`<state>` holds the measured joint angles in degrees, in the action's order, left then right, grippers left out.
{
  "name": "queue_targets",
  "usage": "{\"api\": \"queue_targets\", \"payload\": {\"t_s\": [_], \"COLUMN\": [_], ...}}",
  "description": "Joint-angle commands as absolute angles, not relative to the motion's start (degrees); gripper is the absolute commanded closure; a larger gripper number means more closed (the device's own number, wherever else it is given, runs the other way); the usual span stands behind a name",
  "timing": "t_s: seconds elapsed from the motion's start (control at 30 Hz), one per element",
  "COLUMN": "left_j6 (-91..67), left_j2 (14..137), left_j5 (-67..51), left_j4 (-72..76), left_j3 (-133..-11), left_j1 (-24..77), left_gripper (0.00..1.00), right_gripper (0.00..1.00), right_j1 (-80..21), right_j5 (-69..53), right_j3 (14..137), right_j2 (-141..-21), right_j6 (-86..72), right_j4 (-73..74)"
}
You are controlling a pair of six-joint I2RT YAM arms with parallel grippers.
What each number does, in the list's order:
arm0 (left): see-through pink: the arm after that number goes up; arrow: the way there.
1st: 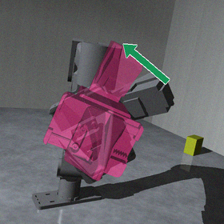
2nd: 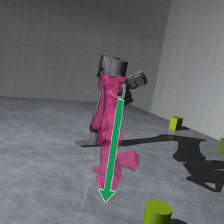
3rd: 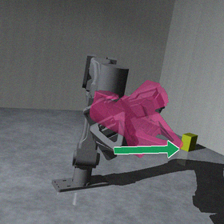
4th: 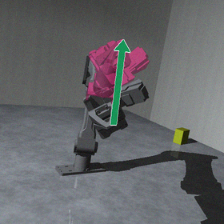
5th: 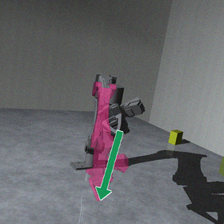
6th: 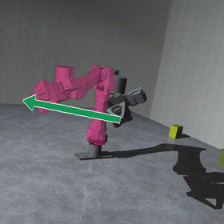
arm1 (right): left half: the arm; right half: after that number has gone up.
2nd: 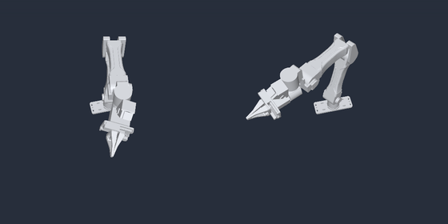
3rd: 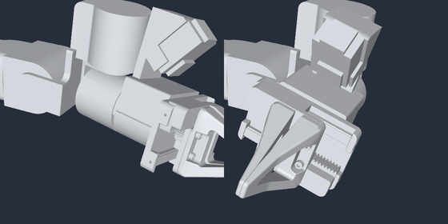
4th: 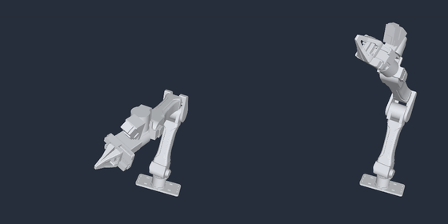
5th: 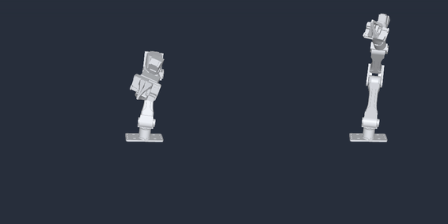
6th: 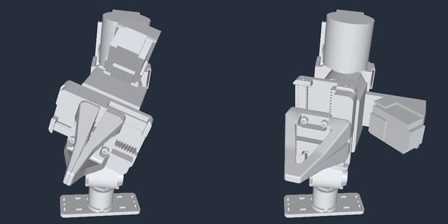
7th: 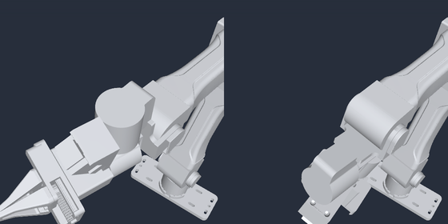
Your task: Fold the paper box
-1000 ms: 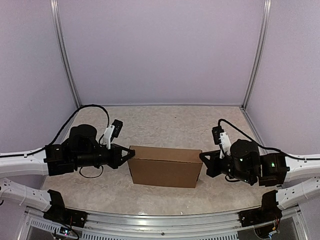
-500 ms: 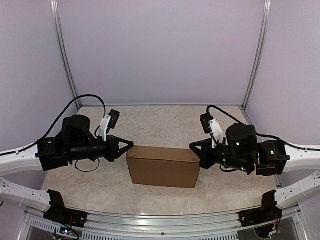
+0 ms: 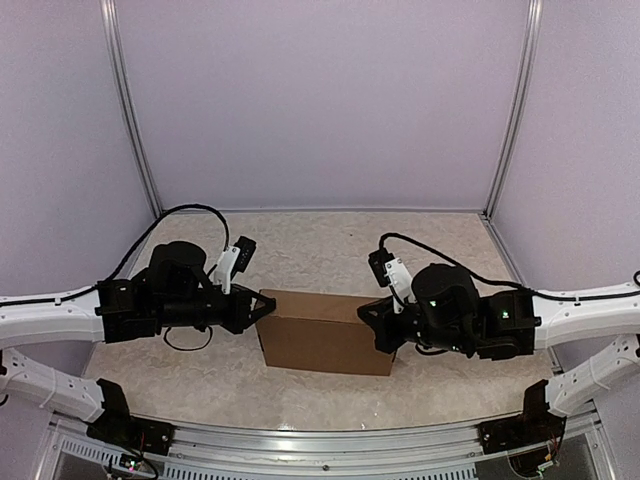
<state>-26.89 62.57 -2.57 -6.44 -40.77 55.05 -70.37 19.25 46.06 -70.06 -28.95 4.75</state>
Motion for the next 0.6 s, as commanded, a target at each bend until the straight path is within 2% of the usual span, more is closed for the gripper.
{"api": "queue_targets", "payload": {"t_s": [0.0,0.17,0.57], "left_j6": [-29.1,-29.04,-27.23], "left_j2": [66.41,67.98,63.22], "left_j5": [-2.42,-1.84,1.1], "left_j4": [-7.86,-8.71,-11.7], "left_j3": [-39.26,-39.55,-45.52], "left_j1": [54.97,55.19,55.83], "left_gripper": [1.0,1.0,1.0], "right_gripper": [1.0,1.0,1.0], "right_j1": [-70.41,-70.55,-70.49], "right_j5": [20.17,21.55,18.44], "right_j3": [42.81,42.62,44.01], "right_j2": [-68.86,-66.01,-61.06], "right_j6": [-31.38,-31.11,-27.1], "right_j4": [9.17,10.45,8.87]}}
